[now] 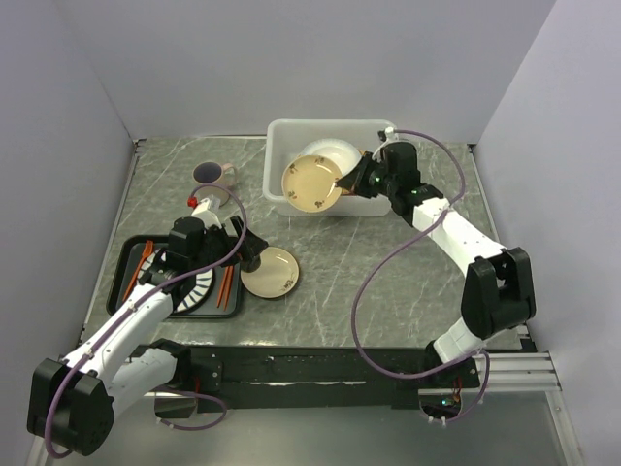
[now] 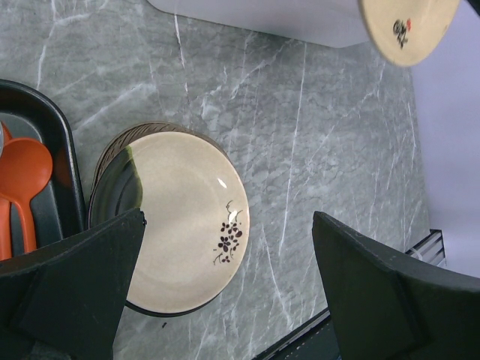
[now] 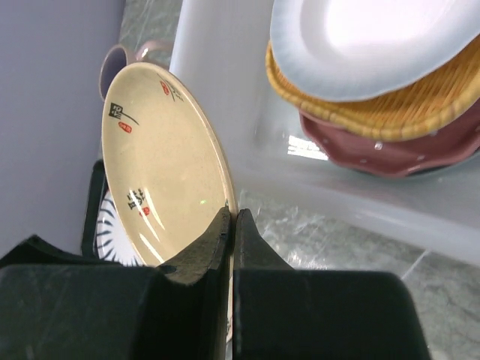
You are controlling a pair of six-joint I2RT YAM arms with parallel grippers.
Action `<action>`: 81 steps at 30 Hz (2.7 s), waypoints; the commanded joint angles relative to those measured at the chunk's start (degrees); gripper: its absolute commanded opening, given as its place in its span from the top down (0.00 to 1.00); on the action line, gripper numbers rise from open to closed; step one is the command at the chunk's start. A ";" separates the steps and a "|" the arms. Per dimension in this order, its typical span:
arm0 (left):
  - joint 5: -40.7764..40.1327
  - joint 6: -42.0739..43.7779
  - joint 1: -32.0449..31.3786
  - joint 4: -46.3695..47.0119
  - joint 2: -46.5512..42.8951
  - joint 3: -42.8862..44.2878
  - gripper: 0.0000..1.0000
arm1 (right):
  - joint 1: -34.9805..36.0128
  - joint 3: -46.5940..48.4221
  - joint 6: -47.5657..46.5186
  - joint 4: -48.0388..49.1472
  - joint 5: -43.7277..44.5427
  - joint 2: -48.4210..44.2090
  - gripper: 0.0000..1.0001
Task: Place the plates into the plastic bin on the countertop
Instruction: Place the plate in the plastic bin.
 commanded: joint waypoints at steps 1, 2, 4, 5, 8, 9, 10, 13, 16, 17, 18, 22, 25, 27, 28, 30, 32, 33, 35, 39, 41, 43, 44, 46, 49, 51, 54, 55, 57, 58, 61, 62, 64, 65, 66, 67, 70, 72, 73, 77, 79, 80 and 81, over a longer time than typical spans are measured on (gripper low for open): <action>0.33 0.71 0.15 1.08 0.23 0.21 0.01 | -1.27 5.79 0.10 1.62 -1.19 1.63 1.00; 0.42 0.71 0.24 1.08 0.23 0.29 0.01 | -1.71 6.24 0.10 1.45 -1.36 1.98 1.00; 0.42 0.62 0.24 1.08 0.23 0.30 0.01 | -2.06 7.55 0.10 1.18 -1.36 2.86 1.00; 0.42 0.71 0.15 1.17 0.23 0.30 0.01 | -2.07 7.91 0.02 1.27 -1.28 3.21 1.00; 0.59 0.80 0.24 1.17 0.41 0.38 0.01 | -2.77 9.93 0.02 0.57 -1.54 4.79 1.00; 0.51 0.80 0.24 1.26 0.58 0.30 0.01 | -3.12 10.46 0.02 0.39 -1.54 5.75 1.00; 0.51 0.80 0.15 1.26 0.50 0.30 0.01 | -3.38 11.42 0.10 0.48 -1.63 6.20 1.00; 0.51 0.80 0.24 1.43 0.67 0.21 0.01 | -4.00 13.35 0.10 0.21 -1.63 7.95 1.00; 0.59 0.88 0.24 1.43 0.85 0.30 0.01 | -4.52 15.64 0.10 -0.49 -1.89 10.06 1.00; 0.59 0.89 0.24 1.52 0.85 0.30 0.01 | -4.61 16.26 0.10 -0.66 -1.89 10.94 1.00; 0.59 0.89 0.24 1.52 0.76 0.30 0.01 | -4.70 16.61 0.10 -0.75 -1.80 11.29 1.00; 0.68 0.97 0.24 1.52 0.94 0.30 0.01 | -5.14 19.60 -0.33 -1.63 -0.66 13.23 1.00; 0.68 0.97 0.24 1.52 1.02 0.30 0.01 | -5.41 22.14 -1.13 -3.12 0.31 15.07 1.00; 0.60 0.97 0.24 1.52 1.02 0.30 0.01 | -5.76 23.90 -1.39 -3.83 0.66 16.65 1.00; 0.59 0.97 0.24 1.52 1.02 0.30 0.01 | -5.93 24.52 -1.39 -3.92 0.75 17.18 1.00; 0.68 0.97 0.24 1.52 1.02 0.21 0.01 | -6.46 25.57 -1.04 -3.92 0.66 18.41 1.00; 0.60 0.97 0.24 1.52 1.02 0.21 0.01 | -6.90 26.10 -0.43 -3.39 0.40 19.90 1.00; 0.51 0.97 0.24 1.43 1.02 0.21 0.01 | -7.16 27.15 -0.25 -3.30 0.13 20.43 1.00; 0.59 0.97 0.24 1.52 1.02 0.21 0.01 | -7.43 28.56 0.36 -3.74 -0.22 22.18 1.00; 0.33 0.97 0.24 1.61 1.20 0.12 0.01 | -7.87 31.37 0.81 -3.92 -0.57 24.30 1.00; 0.42 0.97 0.24 1.52 1.11 0.12 0.01 | -8.13 32.25 0.98 -4.35 -0.75 25.53 1.00; 0.42 0.97 0.24 1.70 1.11 0.03 0.01 | -8.30 32.96 1.07 -4.53 -0.84 26.41 1.00; 0.24 0.97 0.24 1.61 1.02 0.03 0.01 | -8.39 33.22 1.24 -4.36 -0.75 26.76 1.00; 0.33 0.97 0.24 1.70 1.20 0.03 0.01 | -8.66 33.58 1.33 -4.53 -1.01 27.55 1.00; 0.59 1.06 0.24 1.61 1.37 0.12 0.01 | -8.83 34.28 1.51 -4.71 -1.27 28.61 1.00; 0.68 1.06 0.24 1.70 1.46 0.12 0.01 | -8.92 34.63 1.51 -4.71 -1.10 28.96 1.00; 0.51 1.06 0.24 1.70 1.73 0.21 0.01 | -9.19 34.98 1.60 -4.88 -0.92 29.93 1.00; 0.59 1.15 0.24 1.70 1.73 0.21 0.01 | -9.27 35.07 1.77 -4.71 -0.92 30.45 1.00; 0.59 1.06 0.24 1.70 1.81 0.21 0.01 | -9.45 35.07 1.86 -4.53 -0.75 30.98 1.00; 0.59 1.15 0.15 1.70 1.81 0.12 0.01 | -9.54 34.98 2.03 -4.45 -0.57 31.33 1.00; 0.59 1.15 0.24 1.79 1.90 0.03 0.01 | -9.80 34.98 2.21 -4.01 -0.57 32.12 1.00; 0.68 1.15 0.24 1.79 1.90 0.03 0.01 | -9.80 35.07 2.21 -4.01 -0.57 32.30 1.00; 0.68 1.15 0.24 1.70 2.08 0.12 0.01 | -9.89 35.60 1.95 -4.79 -0.48 33.18 1.00; 0.68 1.15 0.24 1.70 2.08 0.12 0.01 | -9.89 36.03 1.86 -4.97 -0.31 33.27 1.00; 0.68 1.15 0.24 1.61 2.08 0.21 0.01 | -9.98 35.95 1.77 -4.97 0.04 33.44 1.00; 0.60 1.15 0.24 1.61 1.90 0.21 0.01 | -9.98 35.51 1.86 -4.88 0.48 33.36 1.00; 0.59 1.15 0.24 1.52 1.90 0.21 0.01 | -10.15 34.63 2.12 -4.01 0.84 33.09 0.92; 0.60 1.15 0.24 1.61 1.90 0.12 0.01 | -10.15 34.81 2.04 -4.01 0.57 33.09 0.85; 0.68 1.15 0.24 1.52 1.90 0.12 0.01 | -10.15 34.81 1.95 -4.27 0.57 33.01 0.77; 0.60 1.06 0.24 1.35 1.64 0.12 0.01 | -10.15 33.41 1.69 -3.66 1.53 31.61 0.46; 0.68 1.06 0.24 1.35 1.38 0.12 0.01 | -10.07 31.74 1.42 -2.87 2.58 30.02 0.37; 0.60 1.06 0.24 1.35 1.37 0.12 0.01 | -10.15 31.03 1.42 -2.51 2.85 28.71 0.27; 0.59 1.06 0.24 1.35 1.29 0.12 0.01 | -10.15 29.46 1.33 -1.38 3.38 27.92 0.23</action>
